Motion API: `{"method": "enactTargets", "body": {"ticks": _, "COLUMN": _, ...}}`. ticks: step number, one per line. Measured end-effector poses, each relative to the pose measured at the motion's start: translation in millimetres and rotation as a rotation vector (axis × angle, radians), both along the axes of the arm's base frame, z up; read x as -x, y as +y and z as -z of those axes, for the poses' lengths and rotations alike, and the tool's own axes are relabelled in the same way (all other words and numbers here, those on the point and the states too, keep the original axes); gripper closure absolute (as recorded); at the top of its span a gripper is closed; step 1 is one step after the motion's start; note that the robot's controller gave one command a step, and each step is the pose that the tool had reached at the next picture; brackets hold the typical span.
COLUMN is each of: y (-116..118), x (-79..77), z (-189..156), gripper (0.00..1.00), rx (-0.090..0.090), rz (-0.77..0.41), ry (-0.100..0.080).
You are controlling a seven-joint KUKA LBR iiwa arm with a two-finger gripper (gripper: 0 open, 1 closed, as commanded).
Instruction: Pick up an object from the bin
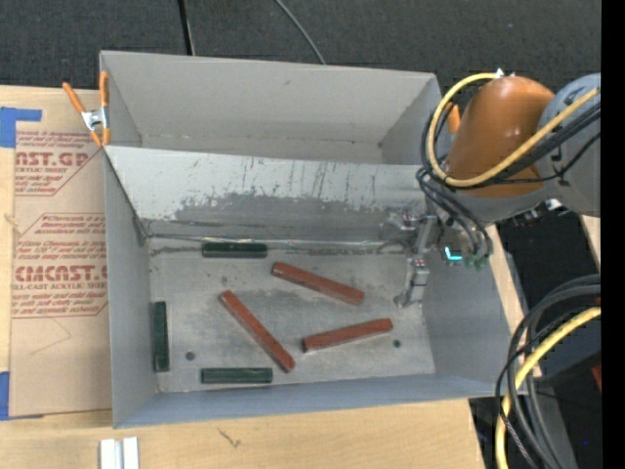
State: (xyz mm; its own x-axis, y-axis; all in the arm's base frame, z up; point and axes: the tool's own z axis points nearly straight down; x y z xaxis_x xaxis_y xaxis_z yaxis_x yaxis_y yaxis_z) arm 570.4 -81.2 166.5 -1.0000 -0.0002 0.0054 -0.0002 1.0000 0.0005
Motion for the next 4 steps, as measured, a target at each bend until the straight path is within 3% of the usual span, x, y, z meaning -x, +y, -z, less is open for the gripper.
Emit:
{"method": "enactTargets", "body": {"ticks": 1, "y": 0, "x": -1.9, "z": -4, "gripper": 0.00, "rx": 0.001, "rz": -0.001, "ry": -0.007}}
{"method": "enactTargets", "body": {"ticks": 2, "y": 15, "x": 6.5, "z": 27, "gripper": 0.00, "rx": 0.002, "rz": -0.082, "ry": -0.013}}
{"method": "enactTargets", "body": {"ticks": 3, "y": 46, "x": 29.7, "z": 86, "gripper": 1.00, "rx": -0.001, "rz": -0.261, "ry": -0.006}}
{"method": "enactTargets", "body": {"ticks": 4, "y": 46, "x": 29.7, "z": 86, "gripper": 1.00, "rx": -0.001, "rz": -0.261, "ry": -0.006}}
